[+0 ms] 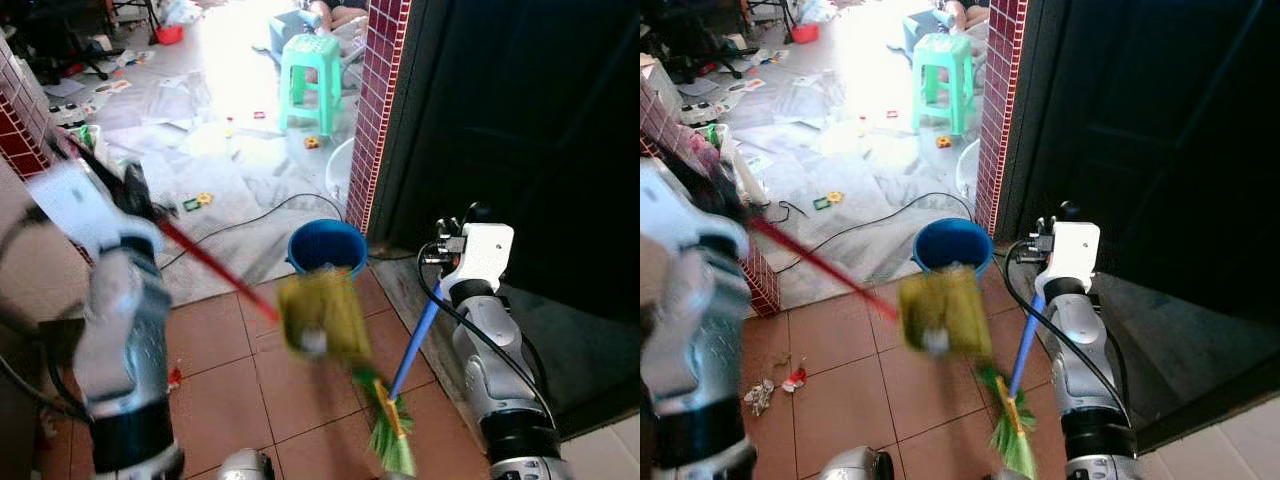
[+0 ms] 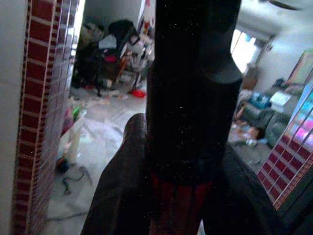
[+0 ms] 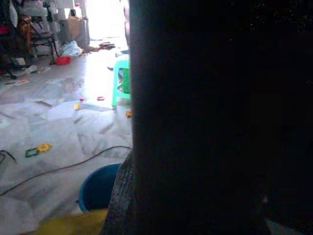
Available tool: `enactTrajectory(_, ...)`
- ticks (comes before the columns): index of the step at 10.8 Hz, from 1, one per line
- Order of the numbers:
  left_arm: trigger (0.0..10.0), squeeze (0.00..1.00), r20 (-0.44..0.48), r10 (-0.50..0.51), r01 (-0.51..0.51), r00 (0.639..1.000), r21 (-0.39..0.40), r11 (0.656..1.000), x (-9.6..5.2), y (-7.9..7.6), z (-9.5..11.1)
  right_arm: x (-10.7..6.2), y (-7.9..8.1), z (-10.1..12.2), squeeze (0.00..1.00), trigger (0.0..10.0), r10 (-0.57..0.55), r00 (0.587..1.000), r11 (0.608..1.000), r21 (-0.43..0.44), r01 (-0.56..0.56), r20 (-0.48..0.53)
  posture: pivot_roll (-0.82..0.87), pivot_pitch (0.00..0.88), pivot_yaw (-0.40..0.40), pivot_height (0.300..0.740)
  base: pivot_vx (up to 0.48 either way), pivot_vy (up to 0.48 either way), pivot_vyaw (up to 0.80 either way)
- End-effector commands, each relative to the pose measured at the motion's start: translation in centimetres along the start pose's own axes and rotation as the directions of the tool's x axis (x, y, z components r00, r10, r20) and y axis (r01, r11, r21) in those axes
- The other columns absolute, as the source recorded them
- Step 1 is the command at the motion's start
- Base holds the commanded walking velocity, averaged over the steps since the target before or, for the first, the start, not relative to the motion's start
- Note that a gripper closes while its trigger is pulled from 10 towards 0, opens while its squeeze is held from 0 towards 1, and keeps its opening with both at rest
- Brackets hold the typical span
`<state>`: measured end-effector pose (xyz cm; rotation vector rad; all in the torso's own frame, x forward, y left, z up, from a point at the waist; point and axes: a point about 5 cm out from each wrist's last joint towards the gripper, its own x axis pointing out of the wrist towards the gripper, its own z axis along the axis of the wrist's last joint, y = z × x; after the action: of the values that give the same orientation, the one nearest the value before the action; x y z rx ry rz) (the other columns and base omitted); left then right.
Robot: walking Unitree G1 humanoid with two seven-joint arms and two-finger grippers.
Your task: Sweep floor
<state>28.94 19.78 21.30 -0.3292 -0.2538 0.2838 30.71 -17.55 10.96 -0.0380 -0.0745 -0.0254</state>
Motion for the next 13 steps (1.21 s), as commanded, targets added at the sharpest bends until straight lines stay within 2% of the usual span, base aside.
enactTrajectory(1, 10.0, 0.00, 0.068, -0.031, 0.033, 0.997, -0.027, 0.999, 0.1, -0.4, 1.6, 0.3, -0.2, 0.4, 0.00, 10.0, -0.009, 1.000, 1.000, -0.018, 0.009, 0.022, -0.05, 0.000, -0.008, 0.740, 0.000, 0.000, 0.00)
enactTrajectory(3, 10.0, 0.00, 0.103, -0.033, 0.037, 0.994, -0.029, 0.999, 0.8, -0.1, 2.3, 0.3, -0.2, 0.4, 0.00, 10.0, -0.008, 1.000, 1.000, -0.023, 0.008, 0.024, -0.05, 0.000, -0.008, 0.740, 0.000, 0.000, 0.00)
enactTrajectory(6, 10.0, 0.00, 0.151, -0.031, 0.038, 0.988, -0.043, 0.998, 2.4, -0.6, 3.2, 0.2, -0.1, 0.2, 0.00, 10.0, -0.003, 1.000, 1.000, -0.029, 0.004, 0.023, -0.06, 0.000, -0.008, 0.740, 0.357, 0.000, 0.00)
enactTrajectory(9, 10.0, 0.00, 0.160, -0.043, 0.050, 0.986, -0.037, 0.998, 2.8, -1.0, 3.2, 0.1, -0.2, 0.1, 0.00, 10.0, -0.005, 1.000, 0.999, -0.032, 0.005, 0.021, -0.06, 0.000, -0.005, 0.740, 0.447, 0.000, 0.00)
enactTrajectory(13, 10.0, 0.00, 0.176, -0.028, 0.034, 0.984, -0.030, 0.999, 3.1, -0.8, 3.4, 0.1, -0.2, 0.0, 0.00, 10.0, 0.003, 1.000, 0.999, -0.036, -0.003, 0.019, -0.06, 0.000, -0.009, 0.740, 0.441, 0.000, 0.00)
